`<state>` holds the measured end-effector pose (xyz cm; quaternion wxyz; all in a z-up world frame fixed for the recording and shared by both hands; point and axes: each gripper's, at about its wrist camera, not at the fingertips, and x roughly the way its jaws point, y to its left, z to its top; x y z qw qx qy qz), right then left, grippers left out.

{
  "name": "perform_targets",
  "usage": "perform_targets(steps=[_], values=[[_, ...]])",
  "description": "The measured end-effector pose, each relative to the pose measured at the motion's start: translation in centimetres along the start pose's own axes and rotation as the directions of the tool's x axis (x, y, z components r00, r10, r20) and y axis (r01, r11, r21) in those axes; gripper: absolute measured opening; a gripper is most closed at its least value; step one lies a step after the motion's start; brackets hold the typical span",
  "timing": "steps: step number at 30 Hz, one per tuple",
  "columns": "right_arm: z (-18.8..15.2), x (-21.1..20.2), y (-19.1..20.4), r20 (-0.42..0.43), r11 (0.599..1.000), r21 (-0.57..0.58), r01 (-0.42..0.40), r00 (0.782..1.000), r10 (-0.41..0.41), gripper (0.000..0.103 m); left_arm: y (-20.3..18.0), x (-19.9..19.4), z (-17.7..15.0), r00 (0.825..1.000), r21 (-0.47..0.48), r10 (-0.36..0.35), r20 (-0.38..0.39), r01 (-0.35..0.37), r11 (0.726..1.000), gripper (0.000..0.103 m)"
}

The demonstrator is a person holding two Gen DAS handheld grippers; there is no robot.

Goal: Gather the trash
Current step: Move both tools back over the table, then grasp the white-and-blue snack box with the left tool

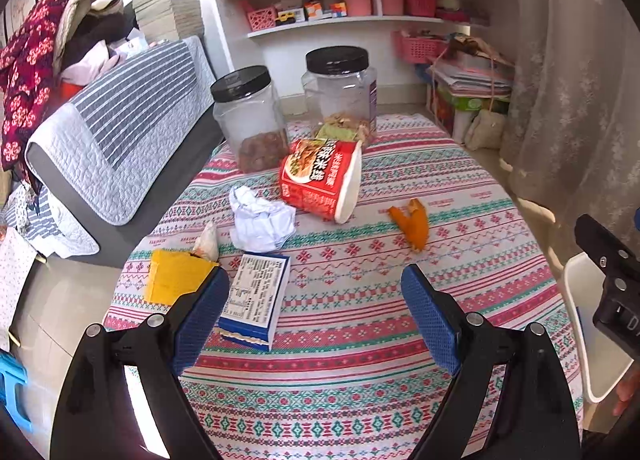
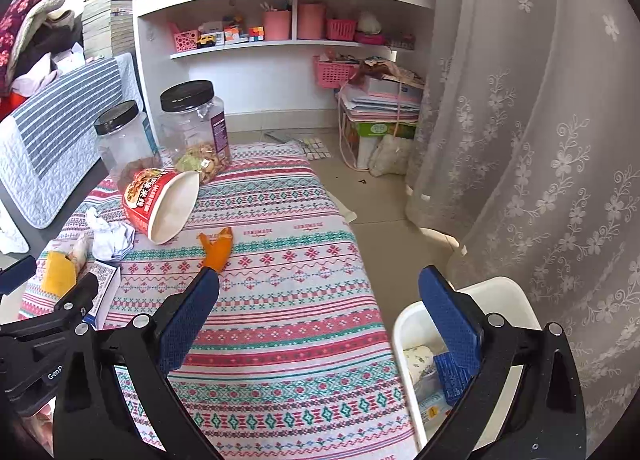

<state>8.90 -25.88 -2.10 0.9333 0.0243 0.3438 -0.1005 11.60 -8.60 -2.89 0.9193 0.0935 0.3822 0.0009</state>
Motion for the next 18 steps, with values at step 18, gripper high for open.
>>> perform_targets(steps=[18], values=[[-0.3, 3.9, 5.6, -0.097, 0.994, -0.077, -0.075, 0.993, 0.068, 0.096, 5.8, 10.2, -1.5, 0.962, -0.004, 0.041, -0.270, -0.043, 0.999, 0.085]])
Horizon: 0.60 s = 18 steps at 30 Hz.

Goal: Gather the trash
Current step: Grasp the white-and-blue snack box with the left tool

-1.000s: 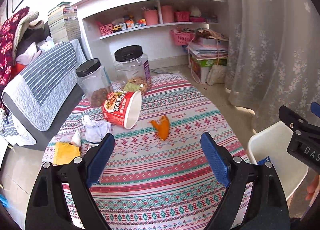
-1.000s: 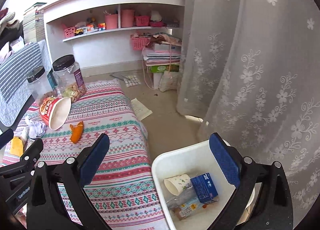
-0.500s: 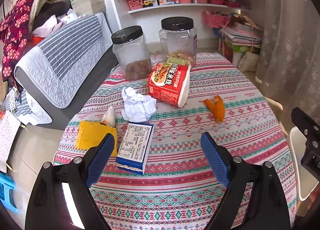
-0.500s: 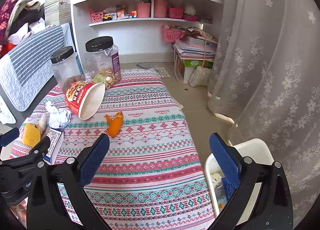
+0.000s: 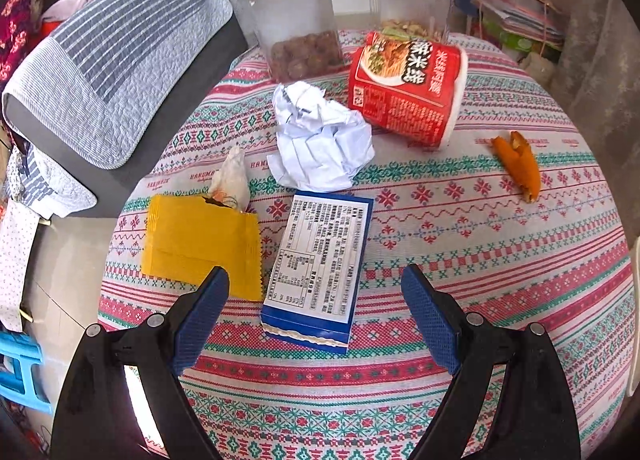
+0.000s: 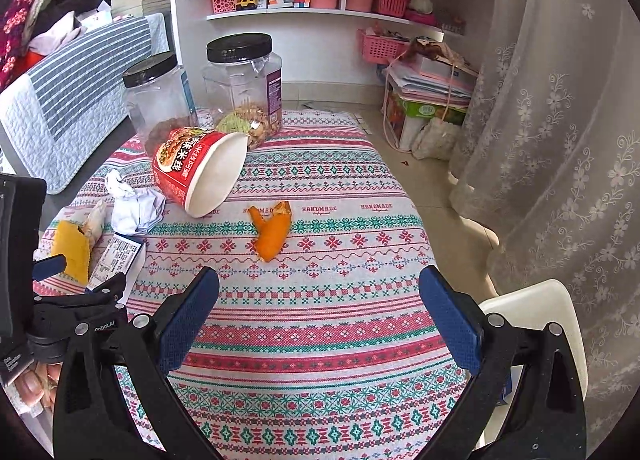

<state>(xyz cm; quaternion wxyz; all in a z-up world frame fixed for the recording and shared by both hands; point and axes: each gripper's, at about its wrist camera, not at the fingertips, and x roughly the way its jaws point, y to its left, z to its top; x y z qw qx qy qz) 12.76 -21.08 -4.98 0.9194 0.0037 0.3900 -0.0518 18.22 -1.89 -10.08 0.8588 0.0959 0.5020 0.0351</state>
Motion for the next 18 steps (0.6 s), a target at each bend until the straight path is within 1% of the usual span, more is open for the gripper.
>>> perform_targets(steps=[5, 9, 10, 12, 15, 17, 18], values=[[0.0, 0.9, 0.6, -0.026, 1.000, -0.009, -0.014, 1.000, 0.014, 0.096, 0.5, 2.2, 0.1, 0.999, -0.001, 0.016, -0.050, -0.016, 1.000, 0.085], [0.0, 1.6, 0.9, -0.049, 1.000, -0.022, -0.019, 0.999, 0.018, 0.096, 1.0, 4.1, 0.0, 0.994, -0.009, 0.021, -0.106, -0.022, 1.000, 0.085], [0.0, 1.8, 0.9, -0.054, 1.000, -0.022, -0.019, 0.998, 0.018, 0.096, 1.2, 4.6, -0.1, 0.993, -0.016, 0.012, -0.121, -0.014, 1.000, 0.086], [0.1, 2.4, 0.7, -0.066, 1.000, -0.015, -0.019, 0.998, 0.018, 0.096, 1.5, 4.9, 0.0, 0.992, -0.037, -0.003, -0.124, -0.002, 0.999, 0.089], [0.4, 3.4, 0.0, -0.085, 1.000, 0.010, -0.011, 0.996, 0.012, 0.096, 1.6, 4.9, 0.1, 0.991, -0.055, -0.046, -0.124, 0.040, 0.998, 0.089], [0.6, 4.3, -0.5, -0.099, 1.000, 0.024, -0.015, 0.995, 0.018, 0.096, 1.1, 4.9, -0.2, 0.990, -0.035, -0.067, -0.125, 0.063, 0.997, 0.084], [0.7, 4.8, -0.7, -0.106, 0.999, 0.032, -0.018, 0.994, 0.022, 0.096, 0.7, 4.7, -0.2, 0.991, -0.016, -0.073, -0.116, 0.072, 0.997, 0.075]])
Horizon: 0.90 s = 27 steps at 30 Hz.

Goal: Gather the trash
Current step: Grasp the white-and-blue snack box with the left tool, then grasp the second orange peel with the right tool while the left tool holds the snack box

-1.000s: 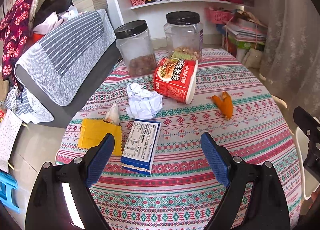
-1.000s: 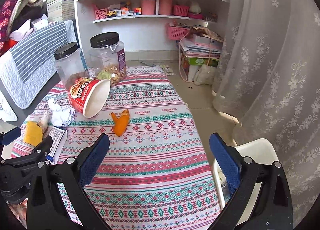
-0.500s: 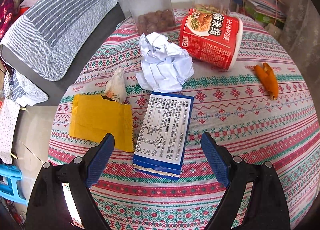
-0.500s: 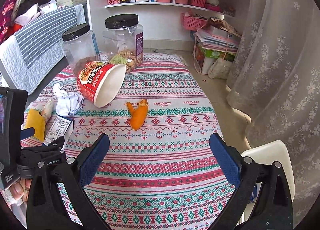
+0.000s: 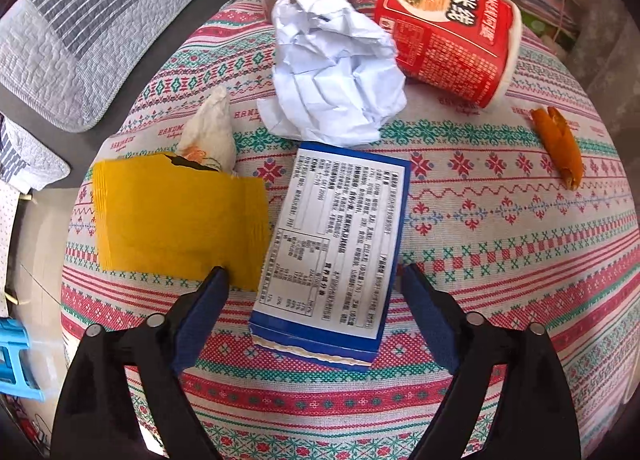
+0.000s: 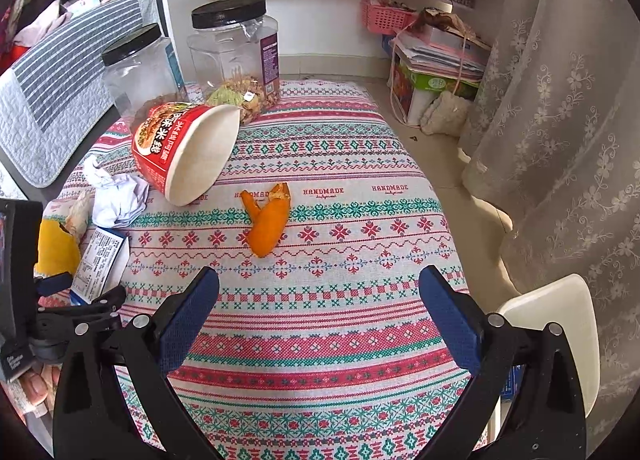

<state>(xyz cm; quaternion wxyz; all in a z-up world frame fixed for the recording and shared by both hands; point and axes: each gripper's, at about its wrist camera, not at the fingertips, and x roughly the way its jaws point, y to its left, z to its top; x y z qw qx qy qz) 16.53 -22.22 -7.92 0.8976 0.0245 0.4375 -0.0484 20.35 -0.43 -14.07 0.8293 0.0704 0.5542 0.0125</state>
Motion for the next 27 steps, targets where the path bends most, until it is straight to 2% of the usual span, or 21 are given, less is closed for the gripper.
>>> perform_targets(steps=[1, 2, 6, 12, 24, 26, 27], values=[[0.1, 0.5, -0.2, -0.005, 1.000, 0.007, -0.001, 1.000, 0.001, 0.096, -0.4, -0.3, -0.1, 1.000, 0.018, -0.011, 0.007, 0.011, 1.000, 0.062], [0.3, 1.0, -0.3, -0.009, 1.000, 0.012, -0.004, 1.000, 0.004, 0.096, -0.9, -0.6, -0.2, 1.000, 0.035, -0.028, 0.009, 0.027, 0.999, 0.059], [0.7, 3.1, -0.5, -0.034, 0.999, 0.027, -0.033, 0.999, 0.034, 0.096, -2.1, -2.0, -0.7, 0.998, 0.078, -0.047, 0.038, 0.044, 0.996, 0.059], [1.4, 5.4, -0.1, -0.049, 0.993, 0.079, -0.092, 0.994, 0.096, 0.096, -2.6, -4.8, -1.1, 0.991, 0.083, -0.098, 0.089, 0.091, 0.992, 0.059], [2.1, 8.8, 1.8, -0.052, 0.995, 0.056, -0.079, 0.995, 0.081, 0.095, -1.9, -8.0, -2.7, 0.981, 0.087, -0.137, 0.138, 0.126, 0.988, 0.059], [2.0, 9.3, 2.0, -0.059, 0.996, 0.036, -0.078, 0.995, 0.080, 0.088, -2.1, -8.2, -2.9, 0.980, 0.095, -0.140, 0.143, 0.128, 0.987, 0.059], [2.0, 9.6, 2.2, -0.070, 0.997, 0.026, -0.078, 0.994, 0.080, 0.077, -2.1, -8.2, -2.9, 0.980, 0.099, -0.140, 0.144, 0.127, 0.987, 0.059]])
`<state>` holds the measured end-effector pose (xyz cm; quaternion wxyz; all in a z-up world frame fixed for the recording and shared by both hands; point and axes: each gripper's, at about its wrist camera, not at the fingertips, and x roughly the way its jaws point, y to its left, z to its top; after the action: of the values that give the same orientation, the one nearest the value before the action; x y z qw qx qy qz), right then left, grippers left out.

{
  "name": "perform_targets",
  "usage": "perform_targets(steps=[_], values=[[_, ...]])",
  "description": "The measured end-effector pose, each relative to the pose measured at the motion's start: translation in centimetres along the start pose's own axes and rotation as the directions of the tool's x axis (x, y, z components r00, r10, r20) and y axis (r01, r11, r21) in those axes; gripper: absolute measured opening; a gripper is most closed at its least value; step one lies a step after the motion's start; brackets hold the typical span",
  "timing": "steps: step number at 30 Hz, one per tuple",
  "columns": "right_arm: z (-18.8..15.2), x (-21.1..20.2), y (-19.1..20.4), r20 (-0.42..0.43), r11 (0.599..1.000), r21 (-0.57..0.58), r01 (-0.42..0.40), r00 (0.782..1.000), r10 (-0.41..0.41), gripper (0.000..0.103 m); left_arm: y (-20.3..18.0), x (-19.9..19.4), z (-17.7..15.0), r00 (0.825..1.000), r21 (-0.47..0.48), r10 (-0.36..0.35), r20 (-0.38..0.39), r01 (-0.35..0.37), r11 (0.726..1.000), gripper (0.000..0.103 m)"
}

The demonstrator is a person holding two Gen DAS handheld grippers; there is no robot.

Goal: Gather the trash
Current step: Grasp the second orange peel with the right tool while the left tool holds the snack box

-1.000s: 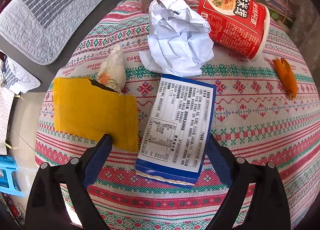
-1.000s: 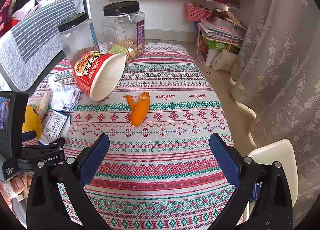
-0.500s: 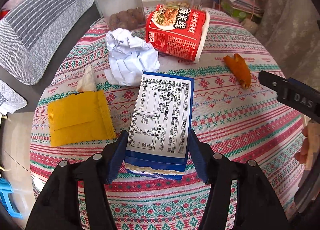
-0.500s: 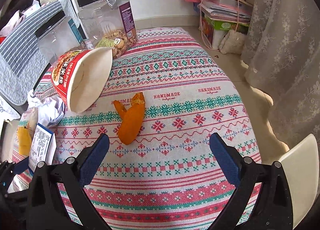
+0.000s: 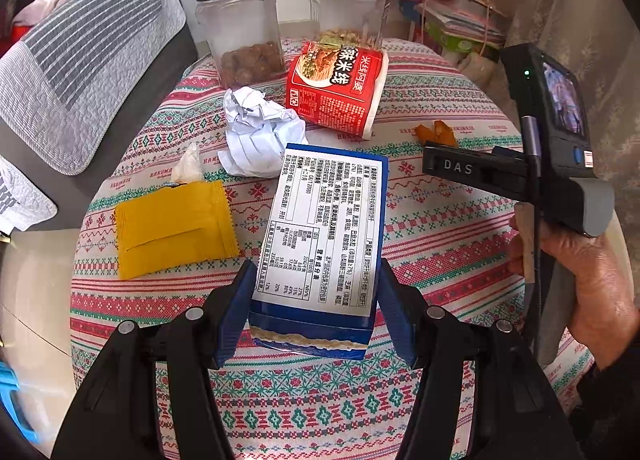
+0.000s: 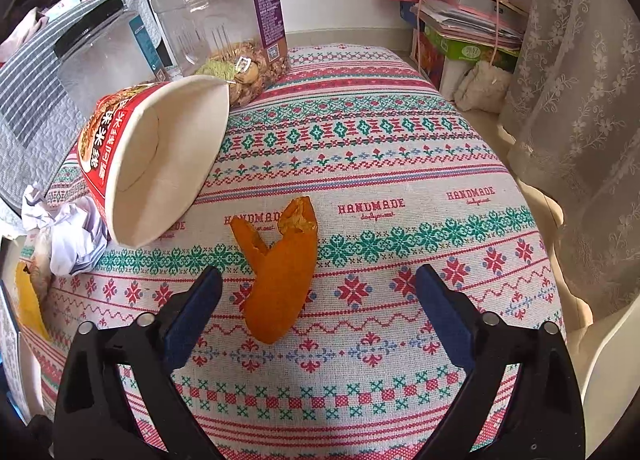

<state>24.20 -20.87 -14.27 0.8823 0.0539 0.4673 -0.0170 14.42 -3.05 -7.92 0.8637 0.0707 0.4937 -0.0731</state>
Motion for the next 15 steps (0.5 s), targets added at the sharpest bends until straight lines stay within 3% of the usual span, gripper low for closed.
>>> perform_targets(steps=[2, 4, 6, 15], values=[[-0.1, -0.1, 0.2, 0.020, 1.000, -0.027, 0.016, 1.000, -0.016, 0.065, -0.1, 0.1, -0.2, 1.000, 0.001, 0.002, -0.005, -0.002, 1.000, 0.059], [0.1, -0.3, 0.2, 0.016, 0.999, -0.032, -0.003, 1.000, 0.004, 0.038, 0.0, 0.5, -0.2, 1.000, -0.007, 0.004, -0.012, -0.005, 1.000, 0.059], [0.1, -0.6, 0.1, 0.007, 0.999, -0.023, -0.025, 1.000, 0.026, 0.024, 0.3, 0.6, -0.2, 1.000, -0.017, 0.011, -0.012, -0.011, 1.000, 0.059], [-0.3, -4.4, 0.8, 0.047, 0.998, -0.028, -0.064, 0.997, 0.065, 0.018, 1.0, -0.3, 0.5, 0.998, -0.062, 0.044, 0.044, -0.041, 0.997, 0.059]])
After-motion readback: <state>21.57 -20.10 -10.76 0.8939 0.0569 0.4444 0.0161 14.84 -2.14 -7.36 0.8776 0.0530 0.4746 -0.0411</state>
